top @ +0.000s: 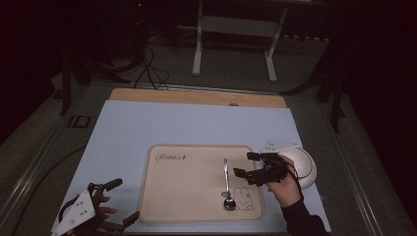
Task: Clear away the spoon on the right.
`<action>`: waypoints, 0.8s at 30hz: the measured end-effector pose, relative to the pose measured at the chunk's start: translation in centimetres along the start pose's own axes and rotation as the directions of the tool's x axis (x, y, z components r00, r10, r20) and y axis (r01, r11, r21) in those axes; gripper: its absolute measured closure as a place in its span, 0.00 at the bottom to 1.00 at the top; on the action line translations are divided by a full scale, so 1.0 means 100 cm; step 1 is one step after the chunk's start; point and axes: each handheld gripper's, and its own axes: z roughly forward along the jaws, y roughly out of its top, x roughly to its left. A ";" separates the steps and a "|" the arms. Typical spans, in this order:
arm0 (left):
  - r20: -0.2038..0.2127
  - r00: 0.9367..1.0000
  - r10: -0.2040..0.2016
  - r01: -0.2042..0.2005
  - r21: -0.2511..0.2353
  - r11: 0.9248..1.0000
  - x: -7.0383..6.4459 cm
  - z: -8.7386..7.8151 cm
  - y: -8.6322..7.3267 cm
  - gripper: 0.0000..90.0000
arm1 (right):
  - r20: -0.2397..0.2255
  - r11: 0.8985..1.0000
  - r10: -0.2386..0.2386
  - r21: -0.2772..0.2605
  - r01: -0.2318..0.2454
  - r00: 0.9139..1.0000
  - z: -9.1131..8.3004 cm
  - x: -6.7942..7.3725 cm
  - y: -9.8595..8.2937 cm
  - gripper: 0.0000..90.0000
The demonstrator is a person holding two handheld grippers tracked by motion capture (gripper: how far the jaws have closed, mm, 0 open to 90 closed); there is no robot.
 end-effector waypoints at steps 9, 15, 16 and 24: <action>0.001 1.000 0.001 -0.001 0.000 1.000 0.000 0.000 0.000 0.00 | 0.015 1.000 -0.003 -0.003 0.004 1.000 -0.011 0.007 -0.020 0.16; 0.001 1.000 0.002 -0.002 -0.001 1.000 0.000 0.000 0.000 0.00 | 0.017 1.000 -0.014 -0.012 0.014 1.000 -0.015 0.013 -0.034 0.16; 0.001 1.000 0.002 -0.002 0.000 1.000 -0.001 0.000 0.000 0.00 | 0.020 1.000 -0.017 -0.013 0.017 1.000 -0.016 0.014 -0.036 0.16; 0.003 1.000 0.001 -0.001 -0.001 1.000 0.000 0.000 0.000 0.00 | 0.039 1.000 0.005 -0.021 -0.004 0.999 -0.018 0.018 -0.055 0.16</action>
